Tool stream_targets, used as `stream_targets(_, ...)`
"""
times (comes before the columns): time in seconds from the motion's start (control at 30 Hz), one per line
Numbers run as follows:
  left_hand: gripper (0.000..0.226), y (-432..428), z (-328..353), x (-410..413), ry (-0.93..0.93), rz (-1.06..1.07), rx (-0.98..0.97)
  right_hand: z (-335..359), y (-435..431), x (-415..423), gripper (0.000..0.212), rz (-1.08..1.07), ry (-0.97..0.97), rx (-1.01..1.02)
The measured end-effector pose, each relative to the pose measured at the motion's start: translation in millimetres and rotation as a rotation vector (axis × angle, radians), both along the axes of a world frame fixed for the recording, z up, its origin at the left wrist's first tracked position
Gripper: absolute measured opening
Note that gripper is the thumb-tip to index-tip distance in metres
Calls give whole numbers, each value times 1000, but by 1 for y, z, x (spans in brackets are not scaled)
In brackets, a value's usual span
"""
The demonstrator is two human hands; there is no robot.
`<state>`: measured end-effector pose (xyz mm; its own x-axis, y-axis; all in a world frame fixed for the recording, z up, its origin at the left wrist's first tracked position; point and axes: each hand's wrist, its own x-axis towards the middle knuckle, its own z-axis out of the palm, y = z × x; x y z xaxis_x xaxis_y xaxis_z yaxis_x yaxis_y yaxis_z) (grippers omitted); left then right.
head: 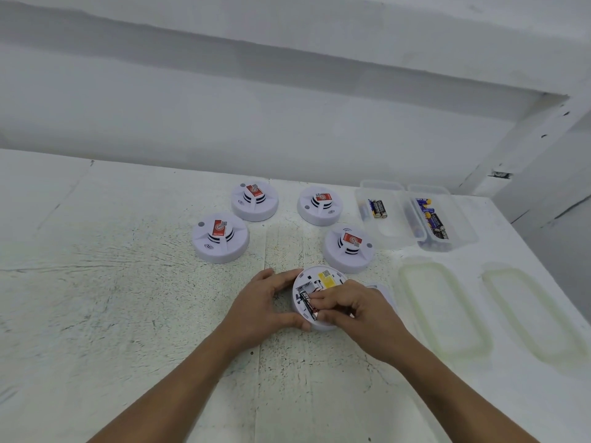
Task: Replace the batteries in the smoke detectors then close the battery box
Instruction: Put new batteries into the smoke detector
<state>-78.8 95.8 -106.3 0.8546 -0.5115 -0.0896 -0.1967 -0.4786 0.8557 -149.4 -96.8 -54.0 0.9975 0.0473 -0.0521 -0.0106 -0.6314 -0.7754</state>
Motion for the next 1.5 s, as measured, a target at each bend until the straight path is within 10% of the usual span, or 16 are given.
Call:
stream_targets(0.9,98,2,0,0,-8,-3,-9,-1,4,0,23,127,-54,-238)
stream_targets(1.23,93,-2,10,-5,11,1,-19,32,-26,20,16,-2,236,182)
stream_targets(1.5,85,-7,21,-10,63,50,-92,91,-147,94,12,-384,77,525)
